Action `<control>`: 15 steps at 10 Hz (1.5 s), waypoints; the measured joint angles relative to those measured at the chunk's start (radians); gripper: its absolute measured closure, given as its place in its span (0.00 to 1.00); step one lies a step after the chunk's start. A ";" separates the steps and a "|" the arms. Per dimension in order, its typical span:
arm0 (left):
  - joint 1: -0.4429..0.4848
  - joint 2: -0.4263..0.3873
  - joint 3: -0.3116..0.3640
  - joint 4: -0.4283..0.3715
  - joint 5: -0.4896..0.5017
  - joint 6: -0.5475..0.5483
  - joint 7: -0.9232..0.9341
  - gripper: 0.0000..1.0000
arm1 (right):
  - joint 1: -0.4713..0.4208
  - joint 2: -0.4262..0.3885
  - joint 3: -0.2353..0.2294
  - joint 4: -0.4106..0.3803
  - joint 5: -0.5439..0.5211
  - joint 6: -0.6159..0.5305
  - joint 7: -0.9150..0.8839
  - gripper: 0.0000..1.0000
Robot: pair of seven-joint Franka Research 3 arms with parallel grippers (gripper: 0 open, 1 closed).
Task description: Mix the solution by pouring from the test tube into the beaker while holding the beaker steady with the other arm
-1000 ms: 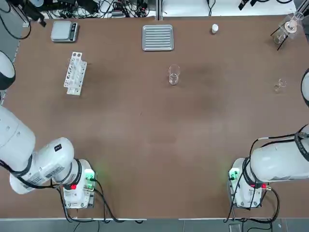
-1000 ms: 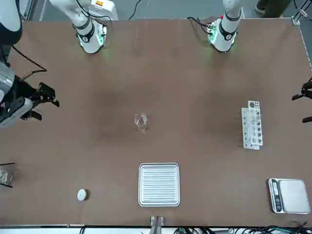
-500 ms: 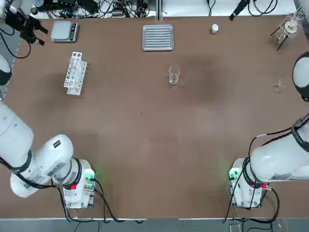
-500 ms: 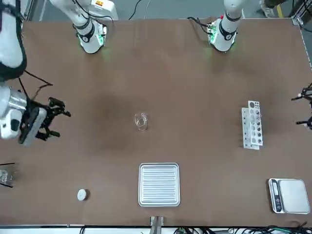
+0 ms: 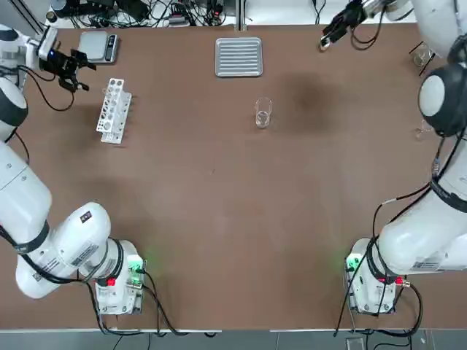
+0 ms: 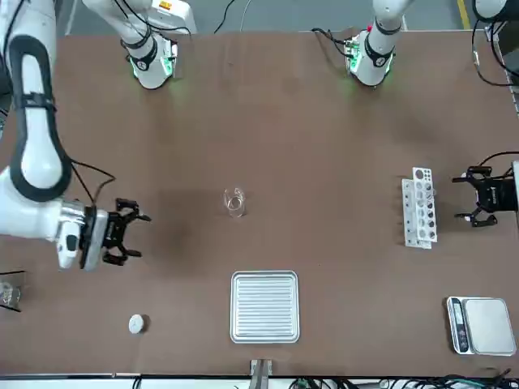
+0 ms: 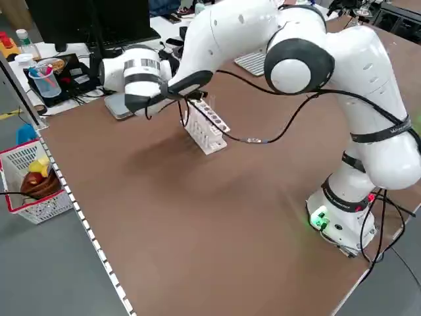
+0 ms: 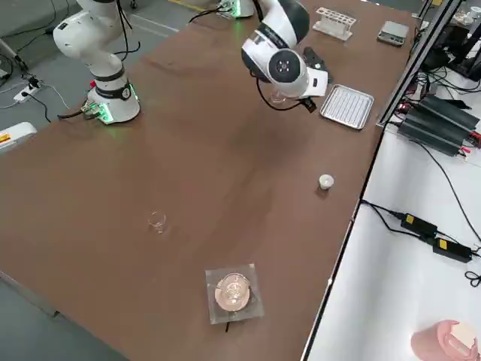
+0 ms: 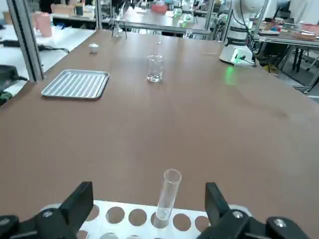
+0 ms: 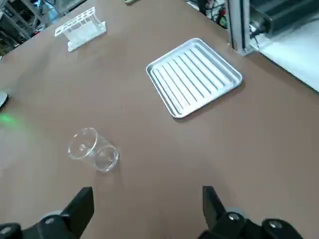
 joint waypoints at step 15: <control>0.028 0.130 -0.010 -0.075 -0.121 -0.038 0.158 0.35 | 0.166 0.124 0.036 -0.376 0.635 0.156 -0.928 0.04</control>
